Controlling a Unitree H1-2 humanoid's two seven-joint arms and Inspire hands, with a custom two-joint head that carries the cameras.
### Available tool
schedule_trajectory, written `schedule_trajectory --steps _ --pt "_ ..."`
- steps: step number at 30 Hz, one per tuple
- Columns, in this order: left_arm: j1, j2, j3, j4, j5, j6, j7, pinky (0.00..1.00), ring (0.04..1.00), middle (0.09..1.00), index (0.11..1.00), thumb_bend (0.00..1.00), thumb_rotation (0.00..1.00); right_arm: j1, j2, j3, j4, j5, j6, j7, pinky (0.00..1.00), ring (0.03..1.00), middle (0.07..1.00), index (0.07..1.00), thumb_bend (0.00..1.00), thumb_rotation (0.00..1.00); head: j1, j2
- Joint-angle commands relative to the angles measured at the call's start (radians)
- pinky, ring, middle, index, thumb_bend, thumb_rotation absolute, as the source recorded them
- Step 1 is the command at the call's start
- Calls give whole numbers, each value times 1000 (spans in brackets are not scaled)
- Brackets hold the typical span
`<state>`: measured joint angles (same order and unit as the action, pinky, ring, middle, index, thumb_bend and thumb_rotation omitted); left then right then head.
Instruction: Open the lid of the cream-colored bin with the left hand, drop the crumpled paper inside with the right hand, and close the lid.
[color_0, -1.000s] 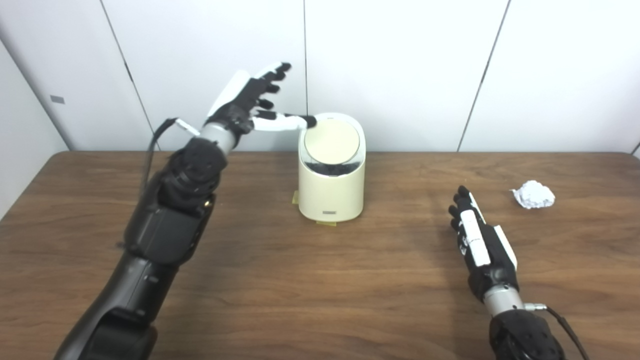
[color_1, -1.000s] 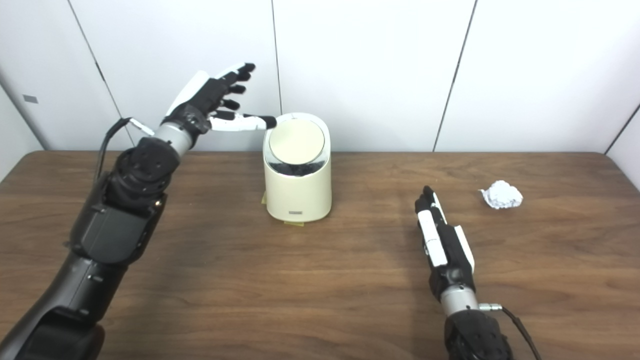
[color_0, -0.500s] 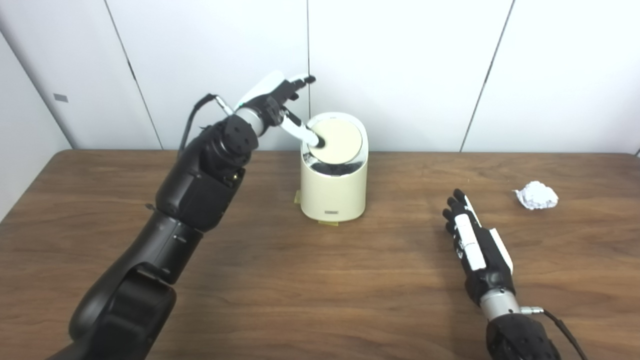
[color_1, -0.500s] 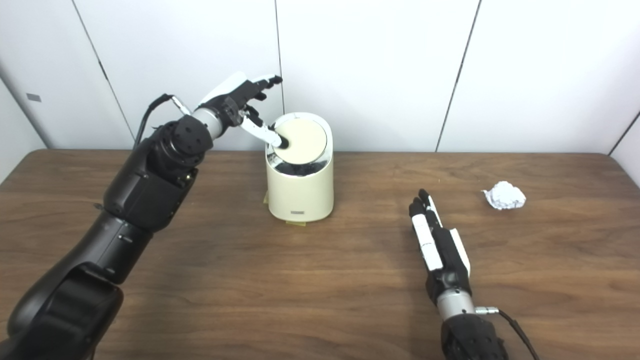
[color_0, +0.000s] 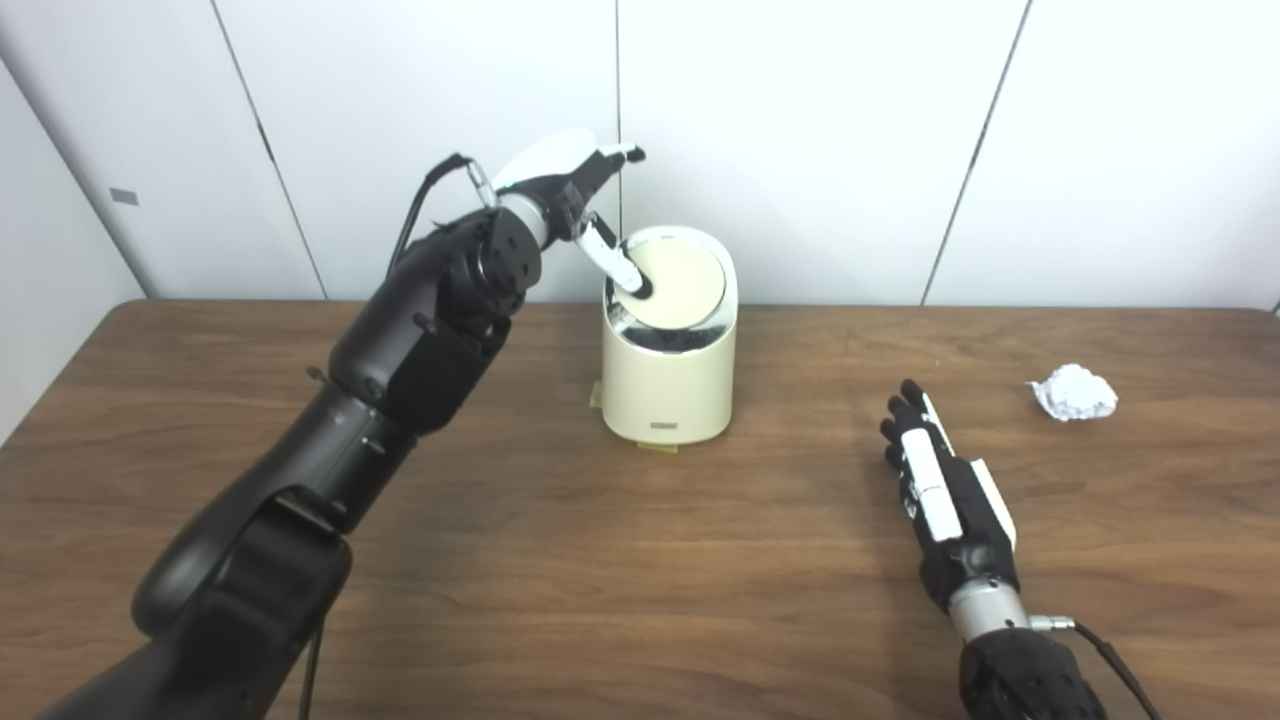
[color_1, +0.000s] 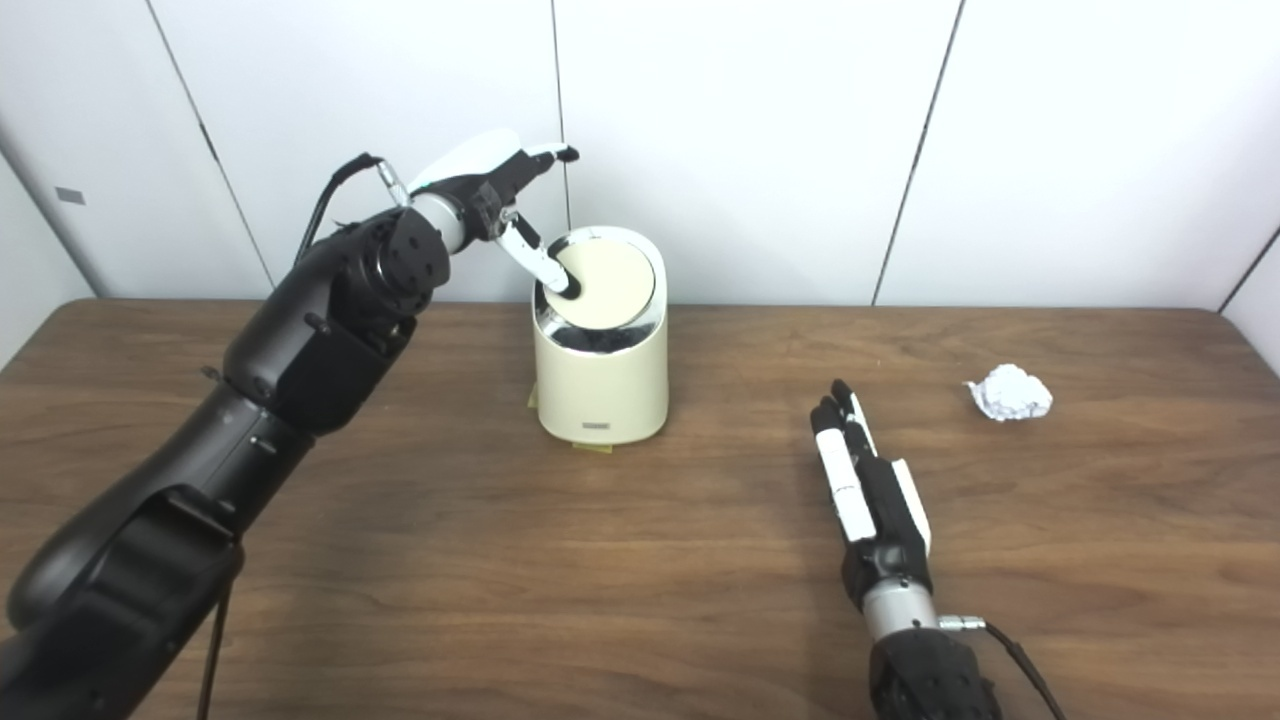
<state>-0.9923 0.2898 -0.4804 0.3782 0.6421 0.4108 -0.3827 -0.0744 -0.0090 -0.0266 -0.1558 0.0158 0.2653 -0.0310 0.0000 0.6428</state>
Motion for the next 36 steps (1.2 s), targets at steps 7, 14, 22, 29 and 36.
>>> schedule_trajectory --steps 7,14,22,29,36 --pt "-41 -22 -52 36 87 -107 66 1000 1000 1000 1000 877 54 -36 -7 8 -12 -30 -56 -5 1000 965 982 1000 603 897 -9 -2" --pt "-22 -9 -171 50 243 -202 97 999 999 981 1000 929 99 -38 -3 4 -24 -27 -49 -4 1000 971 984 1000 601 897 -15 5" --pt "11 -27 -271 57 406 -267 157 1000 988 961 990 1000 69 -42 0 -8 -24 -16 -47 -7 1000 969 980 999 621 885 -18 12" --pt "35 -42 -204 0 352 -238 53 1000 995 969 986 987 66 -47 6 -14 -16 -8 -53 -8 1000 971 983 1000 628 882 -13 15" --pt "87 -91 81 -150 134 -18 -69 913 938 943 929 847 111 -45 3 -8 -30 -22 -40 -11 996 965 979 999 631 892 -39 17"
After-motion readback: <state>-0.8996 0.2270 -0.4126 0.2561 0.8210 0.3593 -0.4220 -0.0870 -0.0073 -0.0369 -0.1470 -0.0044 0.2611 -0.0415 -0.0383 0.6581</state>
